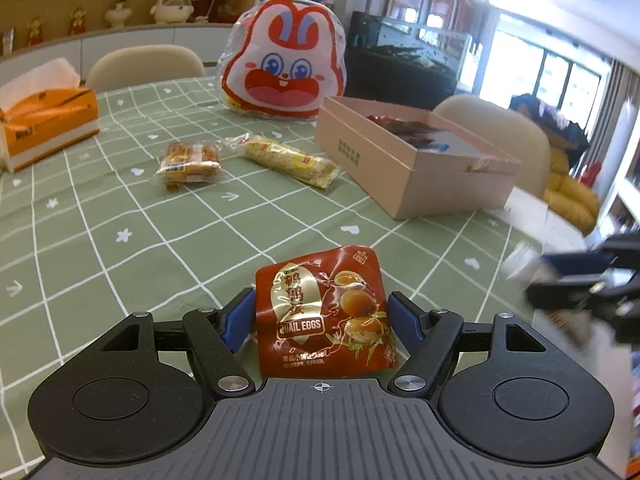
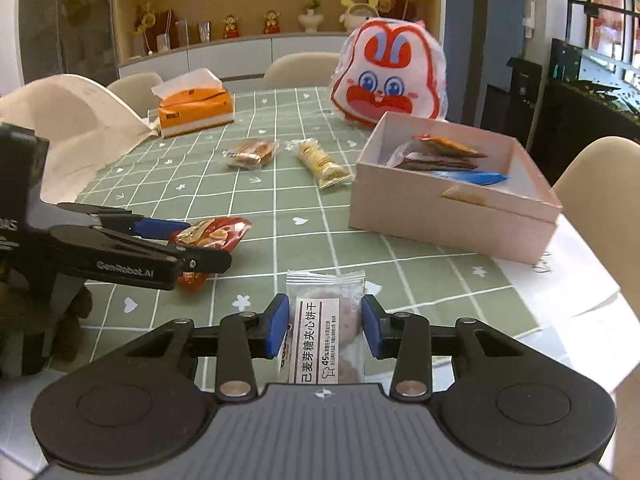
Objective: Organize snacks
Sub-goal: 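Carry the quail-egg packet with left gripper while right gripper carries the cake packet toward the pink box, then open both grippers over the pink box to drop both packets inside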
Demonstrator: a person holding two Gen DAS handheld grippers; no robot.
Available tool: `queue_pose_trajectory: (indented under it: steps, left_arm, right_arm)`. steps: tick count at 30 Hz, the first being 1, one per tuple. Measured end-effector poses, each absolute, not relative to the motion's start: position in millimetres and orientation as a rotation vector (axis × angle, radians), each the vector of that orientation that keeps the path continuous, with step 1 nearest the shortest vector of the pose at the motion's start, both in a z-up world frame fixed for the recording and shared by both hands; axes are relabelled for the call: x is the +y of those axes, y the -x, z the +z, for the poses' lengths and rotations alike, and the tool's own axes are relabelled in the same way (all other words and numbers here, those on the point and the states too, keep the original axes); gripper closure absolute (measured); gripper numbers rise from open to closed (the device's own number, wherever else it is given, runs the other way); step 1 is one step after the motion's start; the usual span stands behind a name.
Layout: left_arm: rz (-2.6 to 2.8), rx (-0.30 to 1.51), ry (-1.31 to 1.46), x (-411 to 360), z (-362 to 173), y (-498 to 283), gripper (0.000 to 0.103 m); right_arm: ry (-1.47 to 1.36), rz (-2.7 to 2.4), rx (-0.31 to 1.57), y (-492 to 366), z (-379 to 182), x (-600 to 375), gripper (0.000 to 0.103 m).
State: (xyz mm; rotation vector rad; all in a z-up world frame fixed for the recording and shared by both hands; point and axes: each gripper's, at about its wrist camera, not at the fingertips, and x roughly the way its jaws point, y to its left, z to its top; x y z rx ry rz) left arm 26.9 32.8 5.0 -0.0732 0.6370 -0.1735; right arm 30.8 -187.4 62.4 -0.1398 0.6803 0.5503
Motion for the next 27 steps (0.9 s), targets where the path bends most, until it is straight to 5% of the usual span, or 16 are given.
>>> queue_pose_trajectory:
  steps: [9,17,22,27]
  left_arm:
    - [-0.205,0.679,0.027,0.1,17.5,-18.0,0.027]
    - [-0.35,0.582,0.02,-40.0,80.3,-16.8,0.027]
    - [-0.366,0.381,0.091,-43.3,151.3,-66.0,0.026]
    - [-0.386,0.461,0.271,-52.0,151.4,-165.4,0.026]
  right_arm:
    - [0.094,0.513,0.636,-31.6,78.5,-239.0,0.064]
    - [0.061,0.481,0.528,-47.9,118.9,-273.3,0.064]
    - [0.037,0.464,0.4,-89.1,184.1,-284.5,0.064]
    - [0.001,0.378,0.37,-154.6,218.2,-284.0,0.064]
